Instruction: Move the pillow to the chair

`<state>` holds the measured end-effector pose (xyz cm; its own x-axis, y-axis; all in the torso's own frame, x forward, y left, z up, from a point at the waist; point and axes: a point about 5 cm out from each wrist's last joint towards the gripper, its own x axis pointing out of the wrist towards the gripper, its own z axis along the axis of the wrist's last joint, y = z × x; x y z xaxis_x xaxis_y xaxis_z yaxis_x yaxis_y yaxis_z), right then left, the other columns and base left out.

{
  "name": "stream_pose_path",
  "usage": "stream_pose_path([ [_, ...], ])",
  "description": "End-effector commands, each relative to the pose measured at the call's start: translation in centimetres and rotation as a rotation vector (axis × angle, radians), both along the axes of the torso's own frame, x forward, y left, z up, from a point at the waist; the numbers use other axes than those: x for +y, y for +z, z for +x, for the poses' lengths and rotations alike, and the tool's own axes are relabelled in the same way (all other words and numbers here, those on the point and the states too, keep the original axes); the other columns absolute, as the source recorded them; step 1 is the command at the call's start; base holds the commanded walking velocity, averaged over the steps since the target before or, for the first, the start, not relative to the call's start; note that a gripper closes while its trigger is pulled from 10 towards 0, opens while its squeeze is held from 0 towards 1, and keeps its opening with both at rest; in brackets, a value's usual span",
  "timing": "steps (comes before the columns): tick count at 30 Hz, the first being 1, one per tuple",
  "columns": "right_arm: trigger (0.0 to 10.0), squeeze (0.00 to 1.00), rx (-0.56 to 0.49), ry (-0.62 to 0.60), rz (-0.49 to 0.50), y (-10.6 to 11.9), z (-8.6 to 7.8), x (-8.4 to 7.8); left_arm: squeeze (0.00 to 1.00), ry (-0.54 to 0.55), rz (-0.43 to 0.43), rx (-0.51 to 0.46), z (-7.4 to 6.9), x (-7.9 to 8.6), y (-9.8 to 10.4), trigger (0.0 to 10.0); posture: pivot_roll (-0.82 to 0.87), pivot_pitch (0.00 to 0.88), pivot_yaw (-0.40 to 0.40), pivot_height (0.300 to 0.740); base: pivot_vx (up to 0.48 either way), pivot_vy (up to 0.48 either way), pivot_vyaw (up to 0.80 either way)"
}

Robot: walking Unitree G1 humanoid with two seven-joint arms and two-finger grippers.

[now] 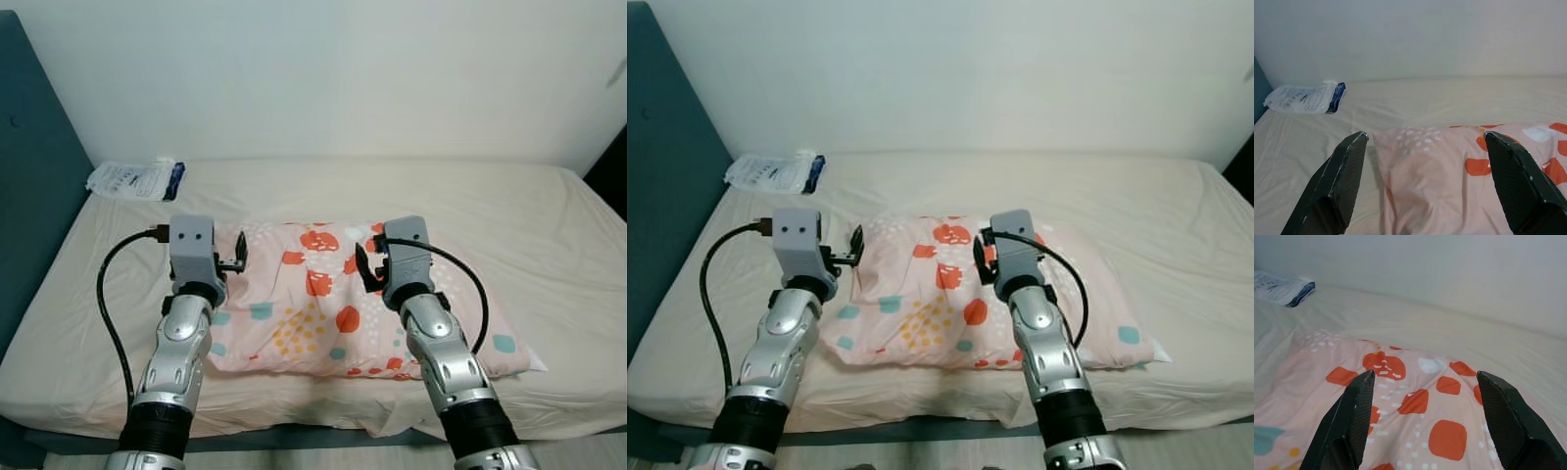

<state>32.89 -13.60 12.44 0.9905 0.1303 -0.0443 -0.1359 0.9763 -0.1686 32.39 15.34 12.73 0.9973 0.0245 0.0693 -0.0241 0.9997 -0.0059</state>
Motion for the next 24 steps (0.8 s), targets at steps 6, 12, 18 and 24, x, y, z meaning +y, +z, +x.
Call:
stream_pose_path([
  [6, 10.0, 0.0, 0.013, 0.0, 0.01, -0.2, -0.26, -0.18, 0.0, -0.007, 0.001, 0.027, 0.04, 0.02, -0.43, 10.0, -0.01, 0.07, -0.005, 0.627, 0.0, 0.0, 0.0],
  [12, 10.0, 0.0, 0.004, 0.006, 0.008, -0.08, -0.36, -0.35, 0.0, -0.006, 0.001, 0.027, -0.01, 0.16, -0.43, 10.0, 0.0, 0.075, -0.007, 0.612, 0.0, 0.0, 0.0],
  [18, 10.0, 0.0, -0.019, 0.021, 0.018, 0.45, -0.4, -0.24, 0.0, -0.022, -0.004, 0.025, 0.03, 0.05, -0.29, 10.0, 0.0, 0.079, -0.006, 0.612, 0.0, 0.0, 0.0],
  [24, 10.0, 0.0, -0.009, 0.011, 0.037, 0.39, -0.4, -0.35, 0.0, -0.05, -0.037, 0.032, 0.28, -0.16, -0.07, 10.0, 0.0, 0.082, -0.005, 0.607, 0.0, 0.0, 0.0],
])
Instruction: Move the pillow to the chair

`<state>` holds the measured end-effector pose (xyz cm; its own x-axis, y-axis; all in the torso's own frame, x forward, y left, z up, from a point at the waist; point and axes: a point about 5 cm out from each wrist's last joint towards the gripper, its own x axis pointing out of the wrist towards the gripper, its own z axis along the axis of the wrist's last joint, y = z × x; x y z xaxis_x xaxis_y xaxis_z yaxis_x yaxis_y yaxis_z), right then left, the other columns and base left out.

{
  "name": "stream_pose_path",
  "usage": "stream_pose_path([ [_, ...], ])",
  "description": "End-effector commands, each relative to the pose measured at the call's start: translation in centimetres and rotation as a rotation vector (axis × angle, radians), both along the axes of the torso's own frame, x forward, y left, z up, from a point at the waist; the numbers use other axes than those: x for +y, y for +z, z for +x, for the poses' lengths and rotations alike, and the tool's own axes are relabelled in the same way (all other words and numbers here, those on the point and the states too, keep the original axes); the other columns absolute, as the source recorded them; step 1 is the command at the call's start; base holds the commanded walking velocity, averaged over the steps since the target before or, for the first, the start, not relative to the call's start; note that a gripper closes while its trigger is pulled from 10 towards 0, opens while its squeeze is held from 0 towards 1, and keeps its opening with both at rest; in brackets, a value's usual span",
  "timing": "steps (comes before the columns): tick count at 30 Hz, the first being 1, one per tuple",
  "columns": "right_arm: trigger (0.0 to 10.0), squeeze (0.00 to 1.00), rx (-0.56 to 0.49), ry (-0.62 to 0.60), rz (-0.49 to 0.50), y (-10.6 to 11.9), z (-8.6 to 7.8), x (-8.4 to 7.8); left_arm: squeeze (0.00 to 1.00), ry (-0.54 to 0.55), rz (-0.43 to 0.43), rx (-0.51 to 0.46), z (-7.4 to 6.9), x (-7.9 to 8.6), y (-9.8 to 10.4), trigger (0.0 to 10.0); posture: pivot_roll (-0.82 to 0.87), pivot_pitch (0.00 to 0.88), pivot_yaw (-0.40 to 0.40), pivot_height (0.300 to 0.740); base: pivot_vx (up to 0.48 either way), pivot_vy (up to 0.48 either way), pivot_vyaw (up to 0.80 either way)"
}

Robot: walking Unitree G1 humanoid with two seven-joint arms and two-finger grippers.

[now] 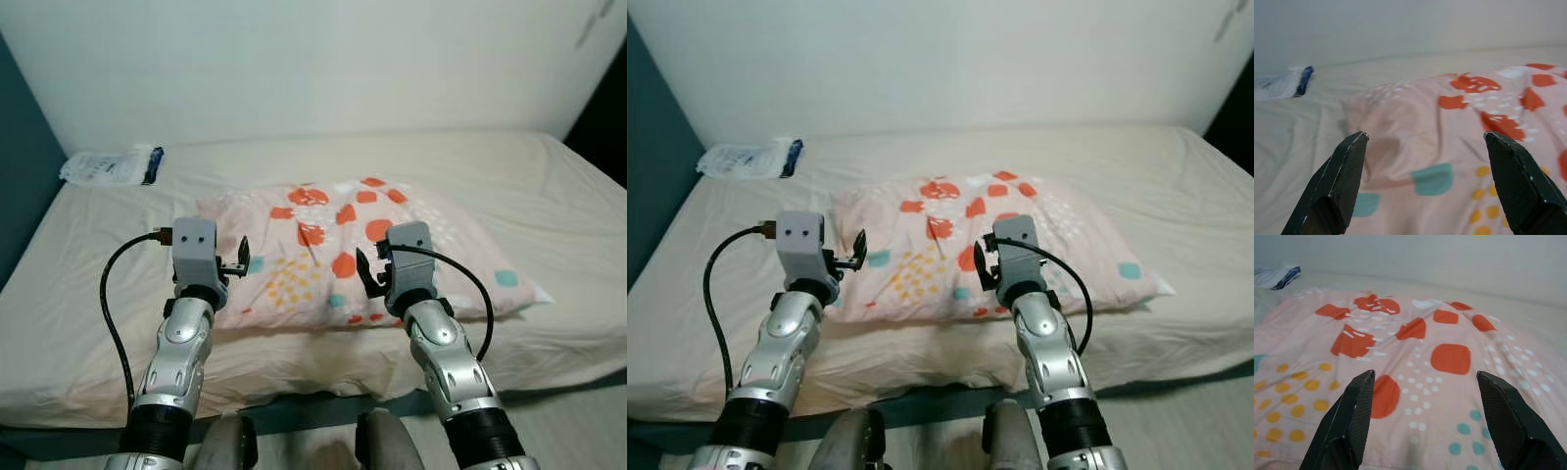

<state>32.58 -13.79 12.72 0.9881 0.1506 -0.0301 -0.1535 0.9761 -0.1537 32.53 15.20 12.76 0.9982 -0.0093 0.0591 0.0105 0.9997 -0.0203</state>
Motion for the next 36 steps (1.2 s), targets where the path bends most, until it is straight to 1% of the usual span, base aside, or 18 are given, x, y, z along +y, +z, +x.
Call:
stream_pose_path([
  [1, 10.0, 0.0, 0.009, -0.017, 0.011, 0.0, -0.1, -0.3, 0.0, -0.033, -0.043, 0.027, 0.3, -0.1, 0.0, 10.0, 0.0, 0.084, -0.005, 0.602, 0.0, 0.0, 0.0],
  [5, 10.0, 0.0, 0.011, -0.033, 0.02, 0.0, 0.0, -0.6, 0.0, -0.072, -0.082, 0.043, 0.9, -0.1, 0.3, 10.0, 0.0, 0.086, -0.002, 0.597, 0.0, 0.0, 0.0],
  [8, 10.0, 0.0, 0.006, -0.031, 0.051, 0.1, -0.1, -0.6, 0.0, -0.083, -0.077, 0.046, 1.2, 0.0, 0.5, 10.0, 0.0, 0.087, 0.0, 0.597, 0.0, 0.0, 0.0],
  [11, 10.0, 0.0, 0.003, -0.029, 0.032, 0.1, 0.0, -0.6, 0.0, -0.068, -0.047, 0.067, 1.8, 0.2, 0.5, 10.0, 0.0, 0.09, 0.003, 0.592, 0.0, 0.0, 0.0],
  [15, 10.0, 0.0, 0.01, -0.025, 0.035, 0.1, 0.0, -0.7, 0.0, -0.061, -0.05, 0.079, 2.2, 0.5, 0.6, 10.0, 0.0, 0.094, 0.006, 0.582, 0.0, 0.0, 0.0],
  [16, 10.0, 0.0, 0.005, -0.03, 0.039, 0.2, 0.0, -0.8, 0.0, -0.073, -0.07, 0.112, 2.7, 0.6, 0.4, 10.0, 0.0, 0.1, 0.009, 0.572, 0.0, 0.0, 0.0],
  [18, 10.0, 0.0, -0.002, -0.034, 0.043, 0.3, 0.0, -0.8, 0.0, -0.082, -0.059, 0.122, 3.0, 0.7, 0.3, 10.0, 0.0, 0.103, 0.011, 0.572, 0.0, 0.0, 0.0],
  [20, 10.0, 0.0, 0.012, -0.036, 0.046, 0.3, -0.1, -0.9, 0.0, -0.087, -0.114, 0.177, 3.7, 1.2, 0.3, 10.0, 0.0, 0.112, 0.015, 0.572, 0.0, 0.0, 0.0],
  [21, 10.0, 0.0, 0.012, -0.036, 0.046, 0.3, -0.1, -0.9, 0.0, -0.087, -0.114, 0.177, 3.7, 1.2, 0.3, 10.0, 0.0, 0.112, 0.015, 0.572, 0.0, 0.0, 0.0],
  [24, 10.0, 0.0, 0.008, -0.028, 0.063, 0.4, -0.4, -0.9, 0.0, -0.078, -0.275, 0.249, 4.8, 2.3, 0.7, 10.0, -0.01, 0.124, 0.02, 0.557, 0.0, 0.0, 0.0],
  [25, 10.0, 0.0, 0.006, -0.034, 0.064, 0.4, -0.4, -0.9, 0.0, -0.081, -0.31, 0.255, 5.0, 2.5, 0.9, 10.0, -0.01, 0.124, 0.02, 0.552, 0.0, 0.0, 0.0],
  [26, 10.0, 0.0, 0.006, -0.034, 0.064, 0.4, -0.4, -0.9, 0.0, -0.081, -0.31, 0.255, 5.0, 2.5, 0.9, 10.0, -0.01, 0.124, 0.02, 0.552, 0.0, 0.0, 0.0],
  [27, 10.0, 0.0, 0.003, -0.032, 0.071, 0.5, -0.5, -1.0, 0.0, -0.09, -0.351, 0.258, 5.2, 2.7, 1.2, 10.0, 0.0, 0.128, 0.021, 0.552, 0.0, 0.0, 0.0],
  [30, 10.0, 0.0, -0.008, -0.019, 0.09, 0.7, -0.6, -0.9, 0.0, -0.109, -0.387, 0.271, 5.5, 2.9, 1.3, 10.0, 0.0, 0.13, 0.021, 0.552, 0.0, 0.0, 0.0],
  [31, 10.0, 0.0, -0.009, -0.001, 0.111, 0.8, -0.7, -0.8, 0.0, -0.14, -0.404, 0.28, 5.6, 3.0, 1.5, 10.0, 0.0, 0.132, 0.019, 0.552, 0.0, 0.0, 0.0],
  [32, 10.0, 0.0, -0.014, 0.01, 0.138, 0.9, -0.9, -0.8, 0.0, -0.176, -0.395, 0.297, 5.7, 3.0, 1.5, 10.0, 0.0, 0.134, 0.019, 0.548, 0.0, 0.0, 0.0],
  [34, 10.0, 0.0, -0.016, 0.015, 0.155, 1.0, -0.9, -0.8, 0.0, -0.198, -0.384, 0.309, 5.8, 3.0, 1.4, 10.0, 0.0, 0.134, 0.019, 0.543, 0.0, 0.0, 0.0],
  [36, 10.0, 0.0, -0.01, 0.01, 0.151, 1.0, -1.0, -0.8, 0.0, -0.228, -0.396, 0.329, 5.8, 2.9, 1.2, 10.0, -0.01, 0.138, 0.021, 0.543, 0.0, 0.0, 0.0],
])
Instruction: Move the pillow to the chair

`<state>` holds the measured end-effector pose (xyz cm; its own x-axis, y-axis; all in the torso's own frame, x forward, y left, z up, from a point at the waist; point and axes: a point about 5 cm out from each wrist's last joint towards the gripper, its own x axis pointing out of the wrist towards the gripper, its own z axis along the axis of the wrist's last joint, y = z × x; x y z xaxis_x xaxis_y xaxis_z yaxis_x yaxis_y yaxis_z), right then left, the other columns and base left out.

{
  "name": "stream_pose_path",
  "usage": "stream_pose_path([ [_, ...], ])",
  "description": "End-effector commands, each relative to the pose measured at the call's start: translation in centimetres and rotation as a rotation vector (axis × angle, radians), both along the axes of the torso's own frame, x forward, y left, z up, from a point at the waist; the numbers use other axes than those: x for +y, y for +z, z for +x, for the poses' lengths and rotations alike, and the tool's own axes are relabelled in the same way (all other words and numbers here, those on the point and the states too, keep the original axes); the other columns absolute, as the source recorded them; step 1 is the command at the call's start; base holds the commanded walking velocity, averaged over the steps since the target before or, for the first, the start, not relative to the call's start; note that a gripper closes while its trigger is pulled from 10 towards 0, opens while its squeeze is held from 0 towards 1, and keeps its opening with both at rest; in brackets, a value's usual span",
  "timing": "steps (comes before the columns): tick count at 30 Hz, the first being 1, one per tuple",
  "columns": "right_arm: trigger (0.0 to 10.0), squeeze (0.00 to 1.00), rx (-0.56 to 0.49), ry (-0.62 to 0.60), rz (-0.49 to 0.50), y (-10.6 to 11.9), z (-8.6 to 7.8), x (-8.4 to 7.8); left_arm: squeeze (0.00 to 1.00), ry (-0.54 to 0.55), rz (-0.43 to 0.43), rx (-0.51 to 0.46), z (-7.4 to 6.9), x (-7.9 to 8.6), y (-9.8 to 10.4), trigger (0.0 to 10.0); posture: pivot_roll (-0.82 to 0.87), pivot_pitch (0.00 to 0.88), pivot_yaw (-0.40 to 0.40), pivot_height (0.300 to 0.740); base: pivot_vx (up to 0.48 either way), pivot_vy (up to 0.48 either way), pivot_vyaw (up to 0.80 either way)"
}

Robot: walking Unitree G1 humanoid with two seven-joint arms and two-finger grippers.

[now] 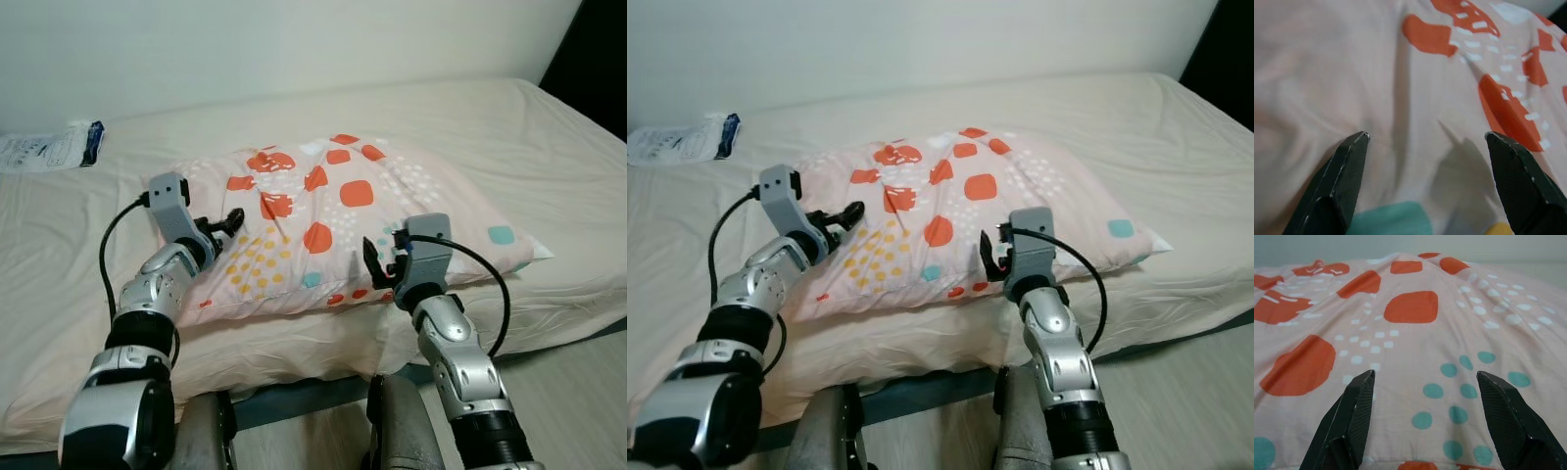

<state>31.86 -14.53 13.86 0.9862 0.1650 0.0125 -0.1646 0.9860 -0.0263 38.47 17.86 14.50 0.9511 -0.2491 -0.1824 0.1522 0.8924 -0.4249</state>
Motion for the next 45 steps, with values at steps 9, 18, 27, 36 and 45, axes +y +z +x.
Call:
stream_pose_path([
  [9, 10.0, 0.0, 0.008, 0.016, 0.015, 0.0, -0.3, 0.1, 0.0, -0.025, 0.145, 0.074, -0.1, 0.6, -1.7, 10.0, -0.01, 0.139, 0.02, 0.543, 0.0, 0.0, 0.0],
  [18, 10.0, 0.0, 0.004, 0.019, 0.017, 0.2, -0.3, 0.0, 0.0, 0.247, 0.278, 0.087, -0.1, 3.8, -1.8, 10.0, -0.01, 0.132, 0.021, 0.543, 0.0, 0.0, 0.0],
  [27, 10.0, 0.0, 0.001, 0.024, 0.023, 0.4, -0.3, 0.1, 0.0, 0.313, 0.262, 0.131, -0.4, 6.3, -1.6, 10.0, -0.01, 0.122, 0.027, 0.543, 0.0, 0.0, 0.0],
  [36, 10.0, 0.0, 0.011, 0.034, 0.04, 0.1, -0.2, 0.4, 0.0, 0.118, 0.11, 0.329, -1.6, 4.2, -4.7, 10.0, 0.0, 0.112, 0.026, 0.543, 0.0, 0.0, 0.0],
  [45, 10.0, 0.0, 0.011, 0.032, 0.042, 0.2, -0.2, 0.2, 0.0, -0.098, -0.021, 0.404, -2.5, 1.5, -5.9, 10.0, 0.0, 0.119, 0.029, 0.543, 0.0, 0.0, 0.0],
])
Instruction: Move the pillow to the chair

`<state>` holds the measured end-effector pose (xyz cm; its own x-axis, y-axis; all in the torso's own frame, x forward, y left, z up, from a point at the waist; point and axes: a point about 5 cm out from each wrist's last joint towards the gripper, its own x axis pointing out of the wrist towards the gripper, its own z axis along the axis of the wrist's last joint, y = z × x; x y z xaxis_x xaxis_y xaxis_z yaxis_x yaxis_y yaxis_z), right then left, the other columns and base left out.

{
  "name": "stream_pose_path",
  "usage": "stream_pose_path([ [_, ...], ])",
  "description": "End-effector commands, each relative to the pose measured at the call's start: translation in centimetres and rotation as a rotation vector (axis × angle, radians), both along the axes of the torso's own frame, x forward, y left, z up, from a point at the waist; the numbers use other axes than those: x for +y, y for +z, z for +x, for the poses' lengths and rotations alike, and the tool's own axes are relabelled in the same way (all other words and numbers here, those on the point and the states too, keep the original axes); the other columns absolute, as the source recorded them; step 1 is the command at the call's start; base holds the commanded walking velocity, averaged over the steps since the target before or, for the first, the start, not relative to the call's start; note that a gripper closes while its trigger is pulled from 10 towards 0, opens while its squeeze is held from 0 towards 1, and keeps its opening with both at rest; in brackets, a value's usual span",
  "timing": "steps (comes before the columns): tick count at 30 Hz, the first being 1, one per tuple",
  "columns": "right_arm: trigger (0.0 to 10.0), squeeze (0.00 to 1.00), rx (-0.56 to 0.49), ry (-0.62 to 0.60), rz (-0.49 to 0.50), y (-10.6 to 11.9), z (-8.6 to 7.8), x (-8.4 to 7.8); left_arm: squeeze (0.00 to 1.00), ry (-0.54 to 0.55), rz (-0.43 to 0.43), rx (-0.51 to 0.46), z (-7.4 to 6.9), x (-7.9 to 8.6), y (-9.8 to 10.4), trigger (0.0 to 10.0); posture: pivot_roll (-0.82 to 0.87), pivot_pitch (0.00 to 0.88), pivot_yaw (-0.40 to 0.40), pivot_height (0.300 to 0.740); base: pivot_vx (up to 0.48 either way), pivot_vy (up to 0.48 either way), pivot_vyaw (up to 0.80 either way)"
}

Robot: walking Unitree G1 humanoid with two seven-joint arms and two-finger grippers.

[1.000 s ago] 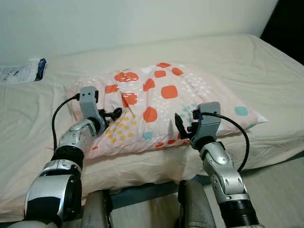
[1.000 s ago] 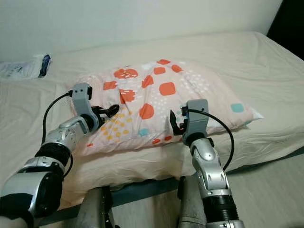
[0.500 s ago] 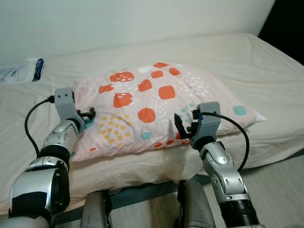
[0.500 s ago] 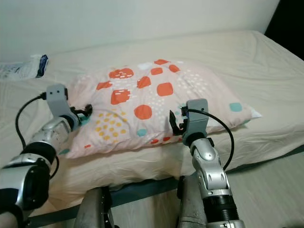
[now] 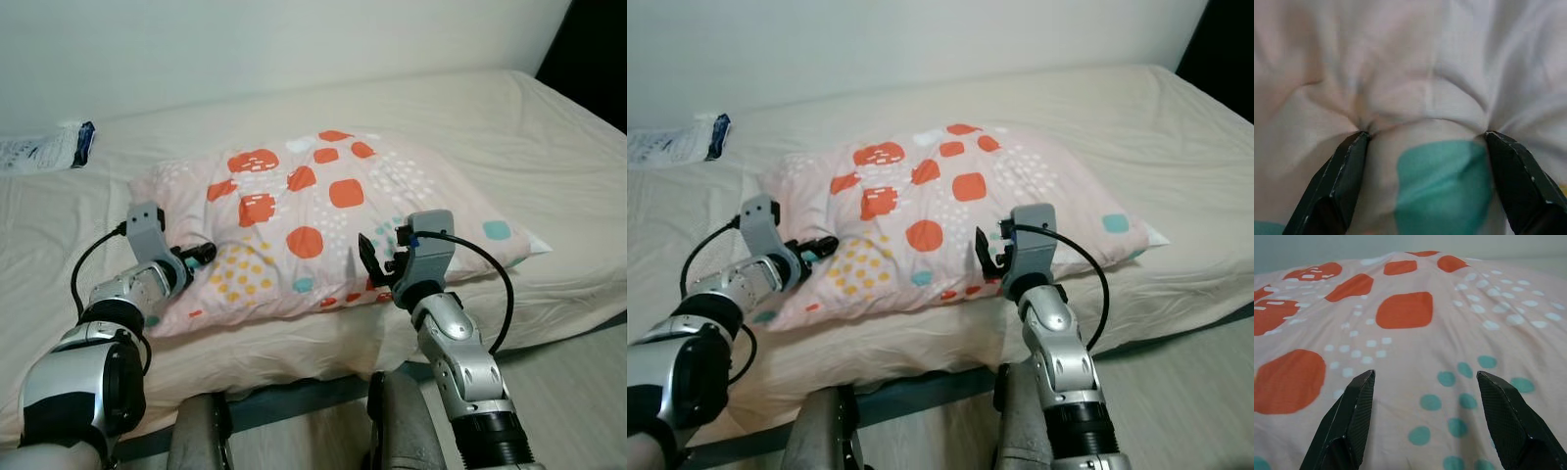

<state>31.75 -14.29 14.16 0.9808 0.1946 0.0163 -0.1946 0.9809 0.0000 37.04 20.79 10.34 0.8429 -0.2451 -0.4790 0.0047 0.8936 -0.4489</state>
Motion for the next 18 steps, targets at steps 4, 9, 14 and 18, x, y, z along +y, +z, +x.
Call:
stream_pose_path([
  [4, 10.0, 0.0, 0.01, 0.001, 0.016, -0.1, -0.1, 0.0, 0.0, -0.132, -0.071, 0.079, -1.0, -2.0, -1.7, 0.0, 0.0, 0.12, 0.029, 0.543, 0.0, 0.0, 0.0],
  [9, 10.0, 0.0, 0.01, 0.001, 0.016, -0.1, 0.0, 0.1, 0.0, -0.172, -0.007, 0.053, -1.0, -2.1, -1.7, 0.0, 0.0, 0.121, 0.031, 0.543, 0.0, 0.0, 0.0],
  [14, 10.0, 0.0, 0.009, -0.002, 0.015, 0.0, 0.0, 0.0, 0.0, -0.209, 0.059, 0.044, -0.9, -2.2, -1.8, 0.0, 0.0, 0.12, 0.032, 0.543, 0.0, 0.0, 0.0],
  [18, 10.0, 0.0, 0.021, -0.012, 0.003, -0.1, 0.2, 0.0, 0.0, -0.262, 0.062, 0.025, -0.8, -2.6, -1.4, 0.0, 0.0, 0.119, 0.037, 0.543, 0.0, 0.0, 0.0],
])
